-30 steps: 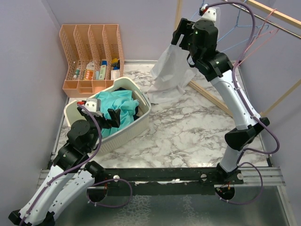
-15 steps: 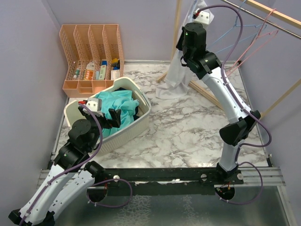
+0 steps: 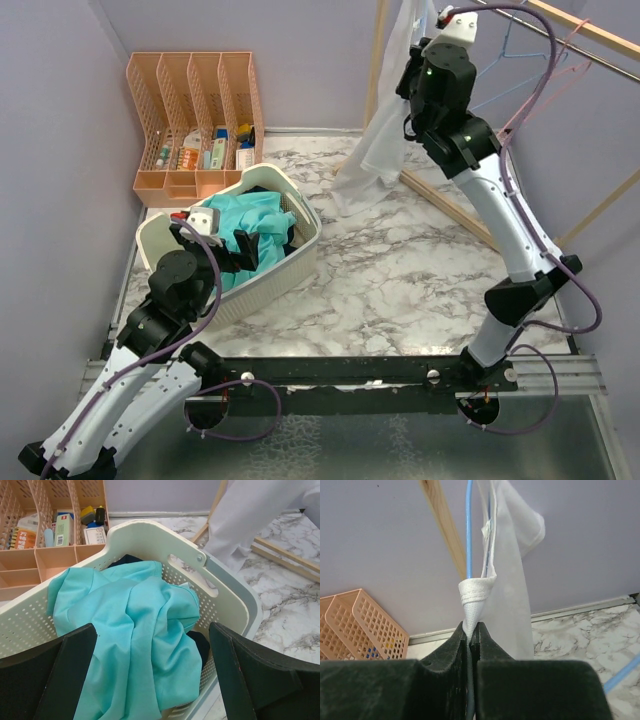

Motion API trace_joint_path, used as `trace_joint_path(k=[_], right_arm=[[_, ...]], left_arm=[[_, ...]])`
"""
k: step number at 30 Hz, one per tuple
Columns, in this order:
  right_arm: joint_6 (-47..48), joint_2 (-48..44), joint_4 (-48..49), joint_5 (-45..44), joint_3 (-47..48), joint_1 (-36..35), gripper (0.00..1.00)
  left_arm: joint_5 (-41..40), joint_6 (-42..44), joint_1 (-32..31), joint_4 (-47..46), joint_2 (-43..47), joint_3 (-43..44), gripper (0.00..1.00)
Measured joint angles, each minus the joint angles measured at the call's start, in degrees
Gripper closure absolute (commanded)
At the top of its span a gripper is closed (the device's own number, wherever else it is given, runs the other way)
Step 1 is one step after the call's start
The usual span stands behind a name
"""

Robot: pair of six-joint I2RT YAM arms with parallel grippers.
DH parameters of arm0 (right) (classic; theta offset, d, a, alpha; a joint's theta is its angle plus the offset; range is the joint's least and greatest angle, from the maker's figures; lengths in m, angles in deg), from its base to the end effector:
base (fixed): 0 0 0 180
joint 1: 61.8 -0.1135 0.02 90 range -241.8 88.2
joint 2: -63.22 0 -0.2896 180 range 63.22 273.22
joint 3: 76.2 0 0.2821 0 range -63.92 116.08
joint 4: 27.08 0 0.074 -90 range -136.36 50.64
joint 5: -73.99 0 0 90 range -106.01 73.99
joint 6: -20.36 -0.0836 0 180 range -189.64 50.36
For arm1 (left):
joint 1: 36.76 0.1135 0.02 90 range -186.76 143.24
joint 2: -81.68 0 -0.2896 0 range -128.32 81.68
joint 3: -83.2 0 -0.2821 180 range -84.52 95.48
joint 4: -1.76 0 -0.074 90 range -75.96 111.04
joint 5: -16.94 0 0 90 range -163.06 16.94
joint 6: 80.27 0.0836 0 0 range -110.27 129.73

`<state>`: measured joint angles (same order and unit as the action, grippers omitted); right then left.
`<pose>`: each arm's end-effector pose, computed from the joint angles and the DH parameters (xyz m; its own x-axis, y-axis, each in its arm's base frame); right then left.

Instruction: Remove the t-shirt from the hanger

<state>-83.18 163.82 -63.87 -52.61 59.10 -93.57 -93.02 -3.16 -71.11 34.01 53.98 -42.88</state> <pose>0.4056 0.1926 0.5536 -0.0105 0.2146 -0.9767 0.0888 0.9730 0.2128 0.1551 -0.0715 0.3567 -0.1403 -0.1581 -0.9774 0.2244 0.9564 -0.1869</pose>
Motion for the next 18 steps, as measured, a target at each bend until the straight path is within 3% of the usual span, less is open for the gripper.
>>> trace_joint_path(k=[7, 18], right_arm=[[-0.3, -6.4, -4.9, 2.4, -1.9, 0.0, 0.99], [-0.3, -24.6, -9.2, 20.1, -20.7, 0.0, 0.99]], left_arm=[[0.9, 0.0, 0.0, 0.0, -0.1, 0.0, 0.01], [7.2, 1.1, 0.0, -0.9, -3.1, -0.1, 0.01]])
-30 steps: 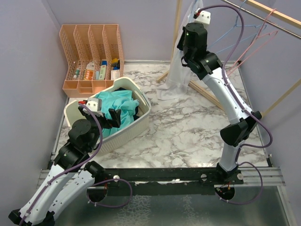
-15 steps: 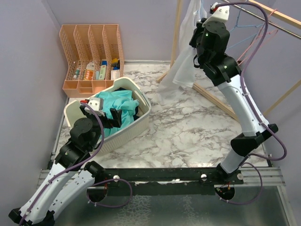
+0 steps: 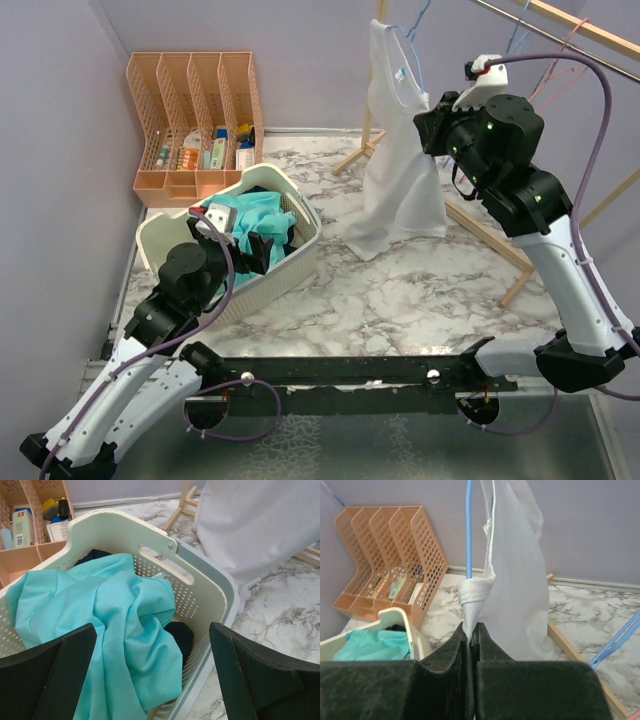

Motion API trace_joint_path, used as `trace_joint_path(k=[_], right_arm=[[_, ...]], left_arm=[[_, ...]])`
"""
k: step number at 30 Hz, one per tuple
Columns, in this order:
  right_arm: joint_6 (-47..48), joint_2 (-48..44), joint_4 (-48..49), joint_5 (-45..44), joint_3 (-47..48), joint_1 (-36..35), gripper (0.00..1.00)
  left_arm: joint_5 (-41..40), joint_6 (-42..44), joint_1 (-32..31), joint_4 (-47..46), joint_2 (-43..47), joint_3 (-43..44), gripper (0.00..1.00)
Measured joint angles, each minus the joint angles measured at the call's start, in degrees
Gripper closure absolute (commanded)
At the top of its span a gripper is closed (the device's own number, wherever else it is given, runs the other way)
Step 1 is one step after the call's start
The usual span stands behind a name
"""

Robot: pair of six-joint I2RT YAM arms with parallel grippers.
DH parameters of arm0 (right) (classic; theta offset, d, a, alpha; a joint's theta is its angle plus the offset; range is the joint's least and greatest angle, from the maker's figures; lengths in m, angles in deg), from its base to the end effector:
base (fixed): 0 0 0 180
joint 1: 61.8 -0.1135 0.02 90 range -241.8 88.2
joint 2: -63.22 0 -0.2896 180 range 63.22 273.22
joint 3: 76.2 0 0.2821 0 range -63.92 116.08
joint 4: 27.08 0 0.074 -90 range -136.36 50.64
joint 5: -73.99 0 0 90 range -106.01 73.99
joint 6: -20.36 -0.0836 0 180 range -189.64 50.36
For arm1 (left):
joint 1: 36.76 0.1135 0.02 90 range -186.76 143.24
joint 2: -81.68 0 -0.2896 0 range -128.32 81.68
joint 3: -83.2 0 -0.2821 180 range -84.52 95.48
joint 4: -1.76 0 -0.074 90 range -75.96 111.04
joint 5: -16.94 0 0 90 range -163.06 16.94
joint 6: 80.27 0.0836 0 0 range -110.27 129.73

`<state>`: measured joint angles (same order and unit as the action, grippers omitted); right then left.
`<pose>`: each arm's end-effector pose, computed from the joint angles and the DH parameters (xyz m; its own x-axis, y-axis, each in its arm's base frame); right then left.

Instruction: Remove the t-shirt from the hanger

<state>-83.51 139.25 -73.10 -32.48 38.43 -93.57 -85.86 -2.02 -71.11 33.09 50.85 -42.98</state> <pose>0.2875 0.1501 0.5506 -0.1703 0.1649 -0.9715 -0.2318 0.9515 0.2022 0.1631 -0.0890 0.3495 -0.1924 -0.1090 -0.9752 0.3371 0.9260 -0.1700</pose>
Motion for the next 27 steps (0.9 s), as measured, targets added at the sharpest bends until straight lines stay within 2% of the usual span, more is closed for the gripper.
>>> trace_joint_path(k=[6, 11, 17, 22, 27], right_arm=[[2.9, -3.3, -3.3, 11.4, -1.7, 0.0, 0.99], [5.3, -8.2, -8.5, 20.3, -5.3, 0.0, 0.99], [7.4, -19.2, -17.0, 28.5, -11.2, 0.0, 0.99], [7.8, -29.6, -19.4, 33.1, -18.4, 0.0, 0.99], [7.7, -37.5, -21.1, 36.4, -25.2, 0.0, 0.99]], left_arm=[[6.0, 1.2, 0.0, -2.1, -1.9, 0.0, 0.01], [14.3, 2.5, 0.0, -5.6, -4.4, 0.7, 0.01], [25.0, 4.8, 0.0, -7.4, -13.0, 12.0, 0.02], [30.7, 5.7, 0.0, -10.5, -18.3, 22.6, 0.11], [37.2, 5.4, 0.0, -13.4, -26.3, 34.1, 0.11]])
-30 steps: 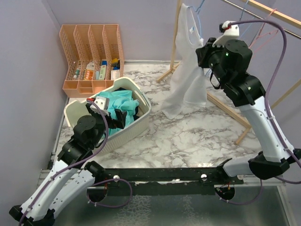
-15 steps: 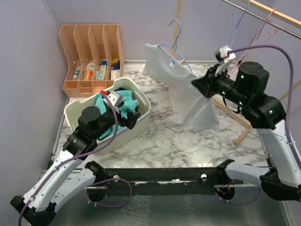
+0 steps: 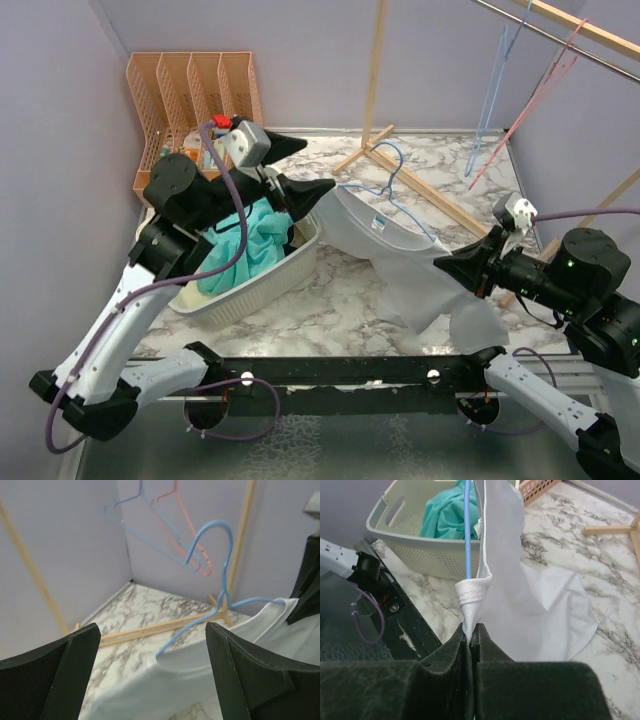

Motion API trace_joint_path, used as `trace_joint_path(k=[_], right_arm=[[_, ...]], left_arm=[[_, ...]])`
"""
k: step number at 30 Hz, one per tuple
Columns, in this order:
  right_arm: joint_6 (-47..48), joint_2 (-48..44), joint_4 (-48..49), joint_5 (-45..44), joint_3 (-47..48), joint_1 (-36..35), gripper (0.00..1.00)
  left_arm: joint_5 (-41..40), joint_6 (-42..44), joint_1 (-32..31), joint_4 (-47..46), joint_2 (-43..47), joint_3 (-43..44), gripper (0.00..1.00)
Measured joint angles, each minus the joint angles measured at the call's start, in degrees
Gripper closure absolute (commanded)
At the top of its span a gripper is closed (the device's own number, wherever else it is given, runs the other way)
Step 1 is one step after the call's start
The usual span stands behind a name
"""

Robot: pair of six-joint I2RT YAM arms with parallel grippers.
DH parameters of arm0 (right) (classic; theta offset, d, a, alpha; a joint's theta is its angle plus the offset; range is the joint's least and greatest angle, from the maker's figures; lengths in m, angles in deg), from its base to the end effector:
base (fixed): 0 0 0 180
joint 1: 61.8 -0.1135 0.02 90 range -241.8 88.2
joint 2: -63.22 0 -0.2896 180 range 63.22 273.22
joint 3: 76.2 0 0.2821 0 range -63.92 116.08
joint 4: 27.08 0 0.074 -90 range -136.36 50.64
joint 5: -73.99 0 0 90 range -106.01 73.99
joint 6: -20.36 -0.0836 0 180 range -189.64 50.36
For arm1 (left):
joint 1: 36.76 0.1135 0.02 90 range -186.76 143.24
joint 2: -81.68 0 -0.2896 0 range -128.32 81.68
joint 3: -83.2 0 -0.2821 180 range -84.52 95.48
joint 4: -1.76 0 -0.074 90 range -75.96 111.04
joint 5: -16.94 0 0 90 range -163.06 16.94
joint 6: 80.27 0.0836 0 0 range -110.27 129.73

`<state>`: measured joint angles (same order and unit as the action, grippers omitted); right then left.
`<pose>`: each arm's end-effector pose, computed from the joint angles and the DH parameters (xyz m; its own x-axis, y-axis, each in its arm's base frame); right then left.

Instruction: Remove the t-shirt from the hanger

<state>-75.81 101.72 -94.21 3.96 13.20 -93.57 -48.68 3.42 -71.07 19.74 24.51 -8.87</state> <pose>0.0851 0.0863 0.4701 -0.3194 -0.0790 -0.9443 -0.7436 0.6386 0.1981 0.1886 -0.1705 0.5343 0.0886 -0.1817 -0.9794 0.8609 0.5085 -0.0164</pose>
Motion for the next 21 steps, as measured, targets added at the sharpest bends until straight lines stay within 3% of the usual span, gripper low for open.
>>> trace_joint_path(k=[6, 13, 21], right_arm=[[-0.1, -4.7, -1.7, 2.4, -4.2, 0.0, 0.99], [0.1, -9.7, -1.7, 4.5, -4.1, 0.0, 0.99], [0.4, -10.4, -1.4, 6.1, -5.2, 0.0, 0.99]], left_arm=[[15.8, -2.9, 0.1, -2.8, -11.1, 9.1, 0.15], [34.7, -14.0, 0.1, -10.5, -20.1, 8.1, 0.16], [43.1, -29.4, -1.2, -29.4, -20.9, 4.9, 0.16]])
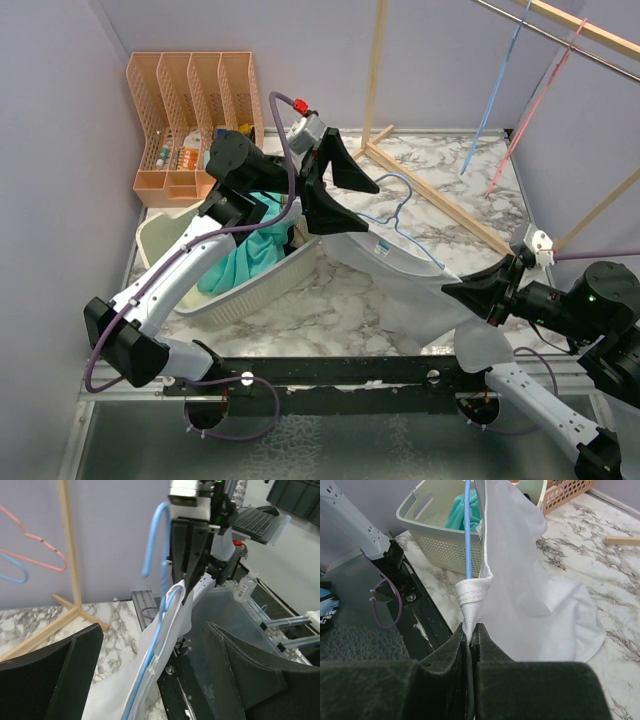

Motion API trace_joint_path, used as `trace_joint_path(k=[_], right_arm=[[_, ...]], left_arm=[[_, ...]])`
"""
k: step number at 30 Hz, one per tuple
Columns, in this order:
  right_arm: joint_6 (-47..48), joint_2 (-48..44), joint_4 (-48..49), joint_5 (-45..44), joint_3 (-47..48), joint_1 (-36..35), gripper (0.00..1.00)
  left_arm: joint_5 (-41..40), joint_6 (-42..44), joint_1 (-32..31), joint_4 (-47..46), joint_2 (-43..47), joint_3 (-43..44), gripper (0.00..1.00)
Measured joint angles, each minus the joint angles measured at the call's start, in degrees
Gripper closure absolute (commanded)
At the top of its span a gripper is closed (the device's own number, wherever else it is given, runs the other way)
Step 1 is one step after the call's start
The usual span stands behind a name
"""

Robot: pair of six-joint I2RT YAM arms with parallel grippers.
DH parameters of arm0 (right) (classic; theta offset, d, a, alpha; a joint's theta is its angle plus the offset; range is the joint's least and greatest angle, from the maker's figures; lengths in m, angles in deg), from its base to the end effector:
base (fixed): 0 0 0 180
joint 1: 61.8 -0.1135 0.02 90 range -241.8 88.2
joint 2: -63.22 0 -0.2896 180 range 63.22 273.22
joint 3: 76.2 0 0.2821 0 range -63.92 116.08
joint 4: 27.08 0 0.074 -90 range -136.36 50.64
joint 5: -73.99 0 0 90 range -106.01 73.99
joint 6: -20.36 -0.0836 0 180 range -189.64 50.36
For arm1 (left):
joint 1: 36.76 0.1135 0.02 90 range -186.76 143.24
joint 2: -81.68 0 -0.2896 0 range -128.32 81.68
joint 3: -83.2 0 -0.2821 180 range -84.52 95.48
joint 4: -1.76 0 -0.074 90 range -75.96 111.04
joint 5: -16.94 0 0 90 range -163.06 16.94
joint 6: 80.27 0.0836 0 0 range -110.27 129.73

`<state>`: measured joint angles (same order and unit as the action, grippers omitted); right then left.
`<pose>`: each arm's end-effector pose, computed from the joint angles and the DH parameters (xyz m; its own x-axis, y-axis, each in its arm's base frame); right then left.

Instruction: Remove the t-shirt from the hanger

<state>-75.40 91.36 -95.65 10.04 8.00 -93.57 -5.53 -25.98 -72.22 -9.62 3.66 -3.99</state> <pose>0.0382 0.0669 0.4518 -0.2673 -0.0595 -0.9618 -0.8148 0.5468 0.1926 0.2221 -0.2531 0.5155 -0.2320 -0.1086 -0.9666 0.9382 -0.2872 -0.1929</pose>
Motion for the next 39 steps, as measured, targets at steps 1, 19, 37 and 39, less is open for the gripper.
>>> trace_joint_path(k=[1, 19, 37, 39], right_arm=[[0.0, 0.0, 0.1, 0.2, -0.4, 0.0, 0.99], [-0.4, 1.9, 2.8, 1.8, -2.0, 0.0, 0.99], [-1.2, 0.3, 5.9, 3.3, -5.2, 0.0, 0.99], [-1.5, 0.3, 5.9, 3.3, -5.2, 0.0, 0.99]], left_arm=[[0.3, -1.2, -0.4, -1.5, 0.0, 0.0, 0.16], [0.3, -6.0, -6.9, -7.5, -6.0, -0.1, 1.0], [-4.2, 5.1, -7.5, 10.4, 0.1, 2.2, 0.3], [-4.7, 8.1, -7.4, 14.1, 0.1, 4.0, 0.29]])
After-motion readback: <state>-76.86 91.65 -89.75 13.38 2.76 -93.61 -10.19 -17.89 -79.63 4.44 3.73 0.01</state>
